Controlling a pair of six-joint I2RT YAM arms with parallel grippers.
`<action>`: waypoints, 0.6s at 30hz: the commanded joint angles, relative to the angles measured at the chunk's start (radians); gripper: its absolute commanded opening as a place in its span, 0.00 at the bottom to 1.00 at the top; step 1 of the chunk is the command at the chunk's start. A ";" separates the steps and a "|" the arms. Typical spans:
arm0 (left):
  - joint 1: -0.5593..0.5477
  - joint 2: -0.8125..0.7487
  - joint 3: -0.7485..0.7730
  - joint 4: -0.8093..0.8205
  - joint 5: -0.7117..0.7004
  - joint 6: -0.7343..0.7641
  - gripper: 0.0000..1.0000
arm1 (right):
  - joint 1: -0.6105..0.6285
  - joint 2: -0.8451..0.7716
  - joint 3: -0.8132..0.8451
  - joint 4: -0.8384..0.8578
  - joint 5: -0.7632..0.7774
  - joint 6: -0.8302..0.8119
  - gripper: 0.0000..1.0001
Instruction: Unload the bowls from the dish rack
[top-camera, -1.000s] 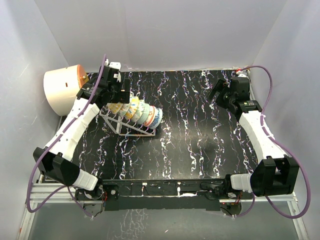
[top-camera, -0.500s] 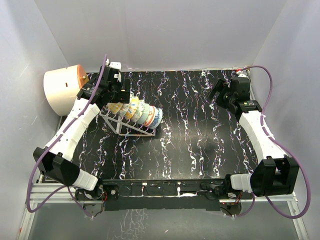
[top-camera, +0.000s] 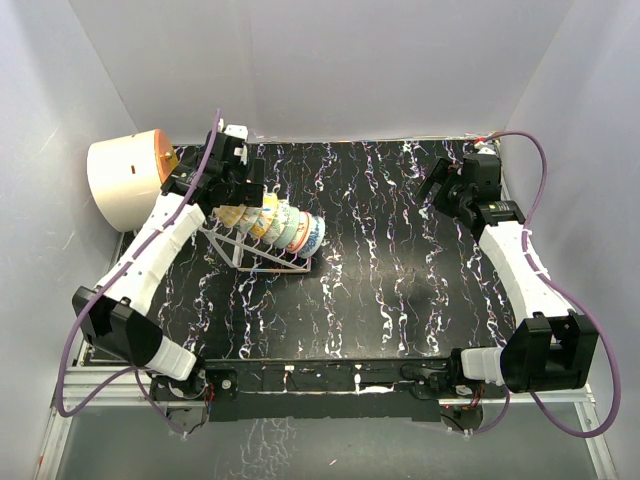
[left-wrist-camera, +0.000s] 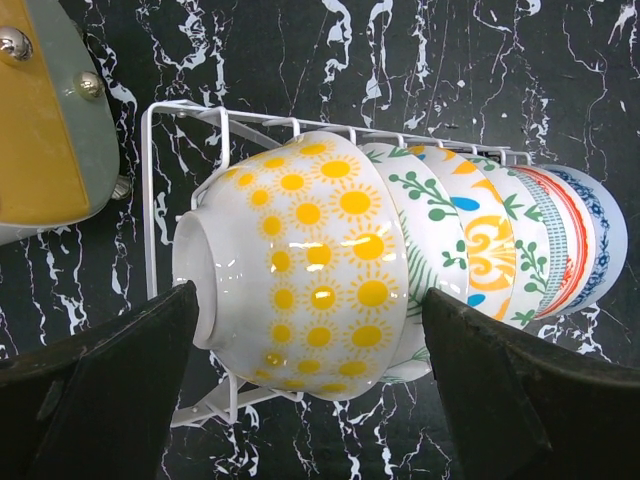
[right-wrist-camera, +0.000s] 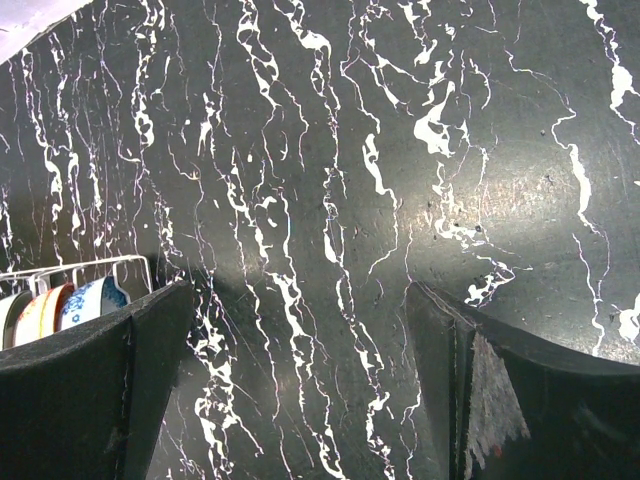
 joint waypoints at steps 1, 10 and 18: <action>-0.005 -0.008 0.025 -0.004 -0.021 0.003 0.92 | -0.009 -0.016 0.023 0.055 0.003 -0.017 0.91; -0.005 -0.009 0.025 -0.011 -0.031 -0.008 0.89 | -0.013 -0.014 0.011 0.056 -0.002 -0.020 0.90; -0.005 0.000 0.053 -0.019 -0.034 -0.009 0.80 | -0.016 -0.014 0.005 0.056 -0.003 -0.023 0.91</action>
